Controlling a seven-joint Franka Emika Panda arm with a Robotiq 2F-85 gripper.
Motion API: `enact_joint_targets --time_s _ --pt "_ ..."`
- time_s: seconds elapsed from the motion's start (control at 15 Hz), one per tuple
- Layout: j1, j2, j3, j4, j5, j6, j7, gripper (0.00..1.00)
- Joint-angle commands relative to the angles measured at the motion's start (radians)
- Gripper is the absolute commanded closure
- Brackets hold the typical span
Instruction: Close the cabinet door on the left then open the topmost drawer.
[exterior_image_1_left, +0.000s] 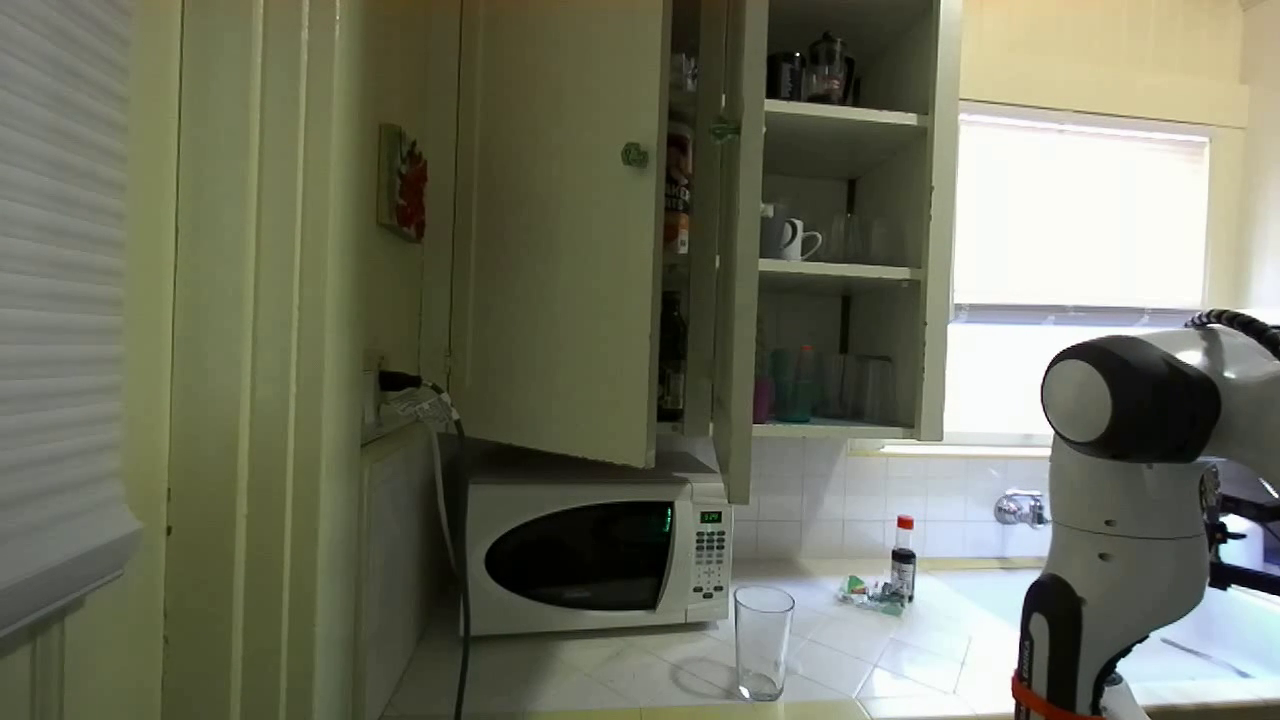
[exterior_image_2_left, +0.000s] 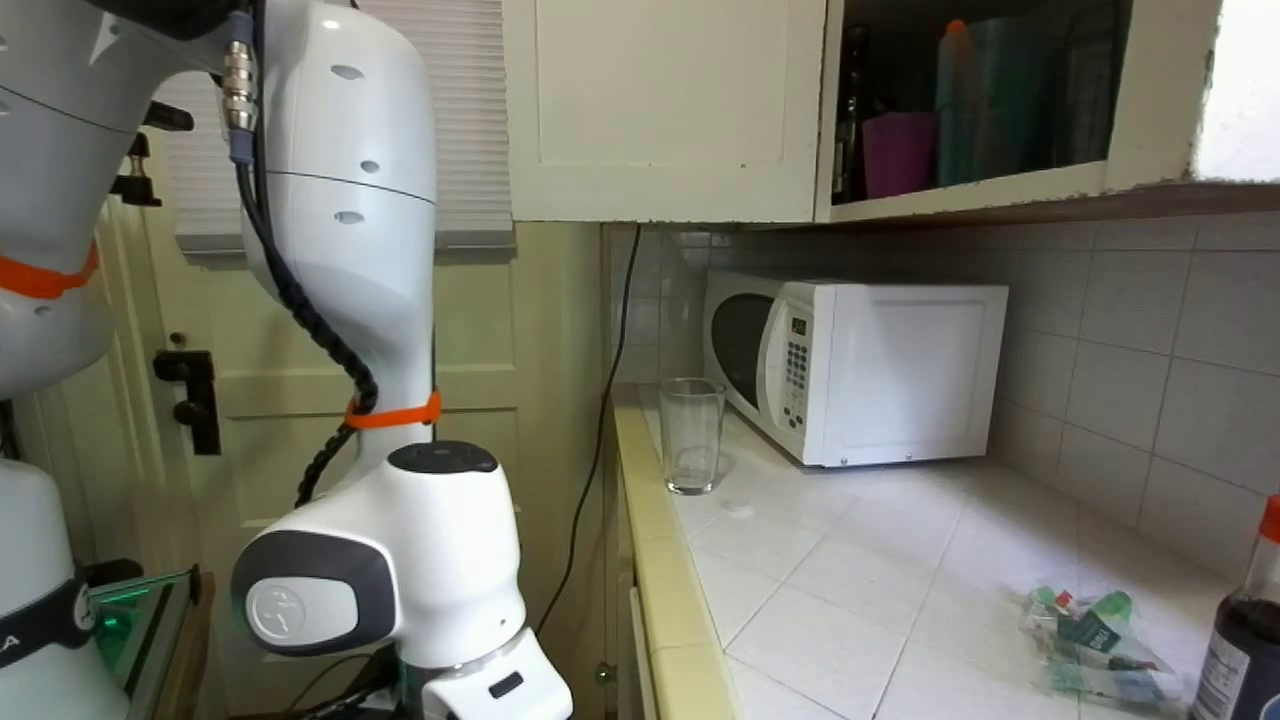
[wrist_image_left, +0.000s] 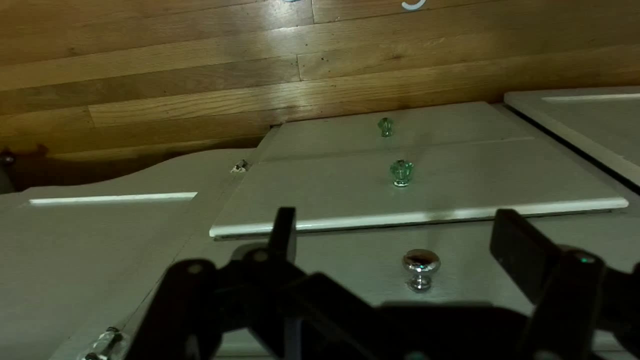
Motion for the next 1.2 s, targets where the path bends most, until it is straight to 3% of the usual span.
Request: enact_joint_targets --time_s 0.0,0.07,0.33,0.47,0.73,0.93,1.13 --pt "0.031 -0.085 -0.028 -0.026 0.048 -0.130 0.014 0.00" --pt "0.009 -0.029 -0.007 -0.001 0.033 -0.063 -0.008 0.00" --pt "0.009 -0.049 -0.006 0.013 0.052 -0.101 0.000 0.00" --pt "-0.064 -0.043 0.069 0.068 0.060 -0.139 0.010 0.00" --pt "-0.116 -0.020 0.125 0.180 0.053 -0.199 -0.030 0.00" --pt "-0.037 -0.003 0.043 0.234 0.030 -0.236 -0.069 0.00" --pt "-0.024 0.010 0.021 0.232 0.025 -0.209 -0.106 0.00"
